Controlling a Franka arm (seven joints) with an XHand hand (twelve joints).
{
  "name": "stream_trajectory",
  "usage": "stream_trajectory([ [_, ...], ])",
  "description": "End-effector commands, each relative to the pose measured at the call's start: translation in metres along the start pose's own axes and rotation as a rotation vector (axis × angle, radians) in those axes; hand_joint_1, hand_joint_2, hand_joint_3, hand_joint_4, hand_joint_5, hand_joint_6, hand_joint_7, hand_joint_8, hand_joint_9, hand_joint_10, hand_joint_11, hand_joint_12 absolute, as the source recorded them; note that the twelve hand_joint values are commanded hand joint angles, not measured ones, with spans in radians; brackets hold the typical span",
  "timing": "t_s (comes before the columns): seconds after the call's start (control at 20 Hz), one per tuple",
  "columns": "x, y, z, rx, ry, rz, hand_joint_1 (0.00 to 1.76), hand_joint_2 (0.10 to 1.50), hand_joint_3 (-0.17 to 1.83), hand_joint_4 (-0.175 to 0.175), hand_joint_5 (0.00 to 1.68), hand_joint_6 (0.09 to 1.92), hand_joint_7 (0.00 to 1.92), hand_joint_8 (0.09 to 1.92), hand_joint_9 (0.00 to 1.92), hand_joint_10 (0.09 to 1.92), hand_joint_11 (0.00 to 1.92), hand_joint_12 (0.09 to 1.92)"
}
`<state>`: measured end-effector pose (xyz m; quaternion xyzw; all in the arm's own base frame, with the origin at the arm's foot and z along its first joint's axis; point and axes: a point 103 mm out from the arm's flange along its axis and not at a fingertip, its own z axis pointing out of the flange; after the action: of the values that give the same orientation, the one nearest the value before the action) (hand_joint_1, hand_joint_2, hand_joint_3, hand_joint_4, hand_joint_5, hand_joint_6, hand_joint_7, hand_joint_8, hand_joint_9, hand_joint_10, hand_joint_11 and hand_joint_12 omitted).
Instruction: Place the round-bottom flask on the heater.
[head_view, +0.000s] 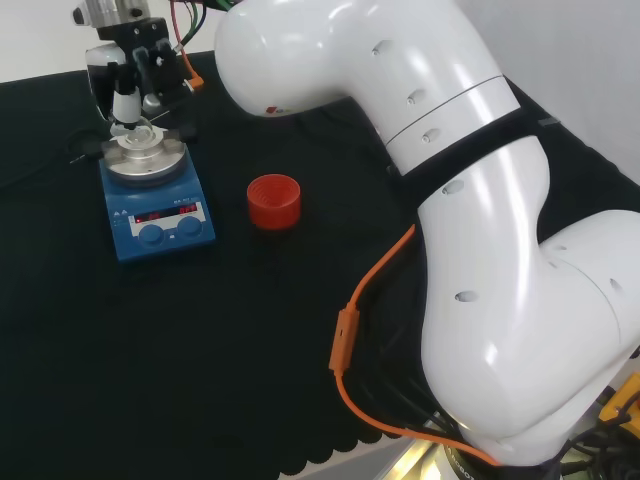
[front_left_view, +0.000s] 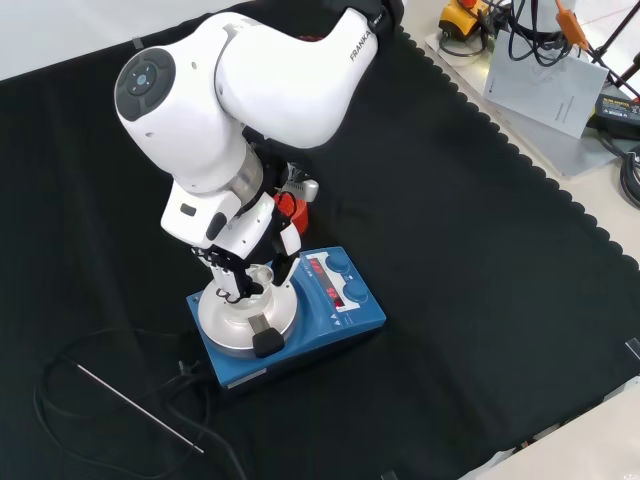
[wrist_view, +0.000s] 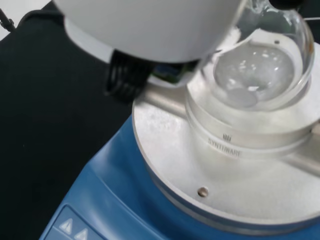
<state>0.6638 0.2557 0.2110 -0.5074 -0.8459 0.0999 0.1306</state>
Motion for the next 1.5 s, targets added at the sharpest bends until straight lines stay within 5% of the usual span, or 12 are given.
stream_trajectory([
  [0.05,-0.011,-0.007,0.0,0.007,0.065,-0.001,1.37,0.48,0.94,-0.175,1.28,0.75,1.3,0.76,1.61,0.53,1.55,0.73],
  [0.25,-0.018,-0.012,-0.001,0.029,0.075,-0.001,1.28,0.55,0.82,-0.175,1.29,0.68,1.36,0.7,1.71,0.35,1.6,0.86],
  [0.45,-0.023,-0.016,-0.005,0.044,0.075,-0.003,1.18,0.33,0.94,-0.175,0.93,0.93,1.26,0.87,1.64,0.35,1.48,0.98],
  [0.8,-0.029,-0.019,-0.005,0.054,0.091,-0.014,1.11,0.31,0.94,-0.175,0.51,1.05,1.09,1.02,1.42,0.56,1.35,1.06],
  [1.5,-0.054,-0.037,-0.006,0.047,0.106,0.033,1.05,0.31,0.93,-0.175,0.29,0.82,0.97,0.99,1.3,0.62,1.26,1.11],
])
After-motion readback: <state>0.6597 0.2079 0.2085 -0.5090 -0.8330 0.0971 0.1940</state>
